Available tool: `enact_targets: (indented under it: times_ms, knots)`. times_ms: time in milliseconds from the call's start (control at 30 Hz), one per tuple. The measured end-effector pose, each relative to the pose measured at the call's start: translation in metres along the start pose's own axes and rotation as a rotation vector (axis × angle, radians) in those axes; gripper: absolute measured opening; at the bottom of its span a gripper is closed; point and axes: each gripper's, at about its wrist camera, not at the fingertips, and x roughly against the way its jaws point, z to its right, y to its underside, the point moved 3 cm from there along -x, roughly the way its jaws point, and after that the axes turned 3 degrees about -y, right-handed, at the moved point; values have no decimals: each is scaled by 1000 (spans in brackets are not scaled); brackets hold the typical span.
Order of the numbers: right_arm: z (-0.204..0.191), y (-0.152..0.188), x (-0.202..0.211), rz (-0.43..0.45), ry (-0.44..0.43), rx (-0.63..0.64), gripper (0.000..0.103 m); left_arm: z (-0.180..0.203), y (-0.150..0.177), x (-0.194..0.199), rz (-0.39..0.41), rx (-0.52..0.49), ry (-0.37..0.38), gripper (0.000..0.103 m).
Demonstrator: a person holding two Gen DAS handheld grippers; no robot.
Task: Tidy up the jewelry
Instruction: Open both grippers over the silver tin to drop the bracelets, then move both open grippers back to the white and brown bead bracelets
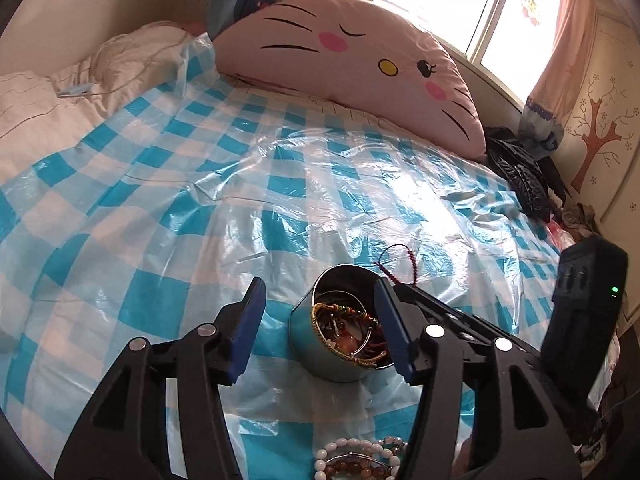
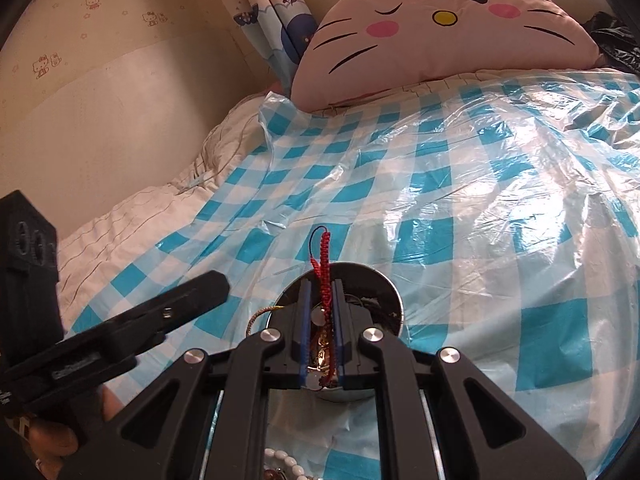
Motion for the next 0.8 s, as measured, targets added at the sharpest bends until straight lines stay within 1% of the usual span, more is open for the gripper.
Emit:
enact_targets:
  times_ms: [67,100,133,200,267,333,400,500,600,700,800]
  knots:
    - [-2,2,-16,-50,26,22,23,-5,7,9,3,7,-32,56]
    - [-2,5,-18,-51,41,28,38,-6,12,13,-1,14,-45,59]
    - [-3,7,-17,-45,53,32,41,-8,18,16,-9,20,-47,60]
    - [-4,10,-6,-24,77,39,41,-8,31,20,-25,26,-65,63]
    - [-2,14,9,3,104,30,44,-8,43,22,-52,20,-81,65]
    - [0,18,22,19,139,27,52,-7,54,24,-78,11,-108,66]
    - [3,26,35,24,171,14,56,-2,67,28,-94,-17,-130,70]
    - [10,40,56,19,202,-23,57,8,79,32,-108,-86,-157,73]
    - [15,51,80,40,230,-59,58,13,82,36,-98,-114,-178,75]
    - [18,64,100,55,251,-91,58,7,87,44,-107,-92,-190,75]
    - [18,70,109,61,243,-119,59,0,91,57,-92,-57,-200,75]
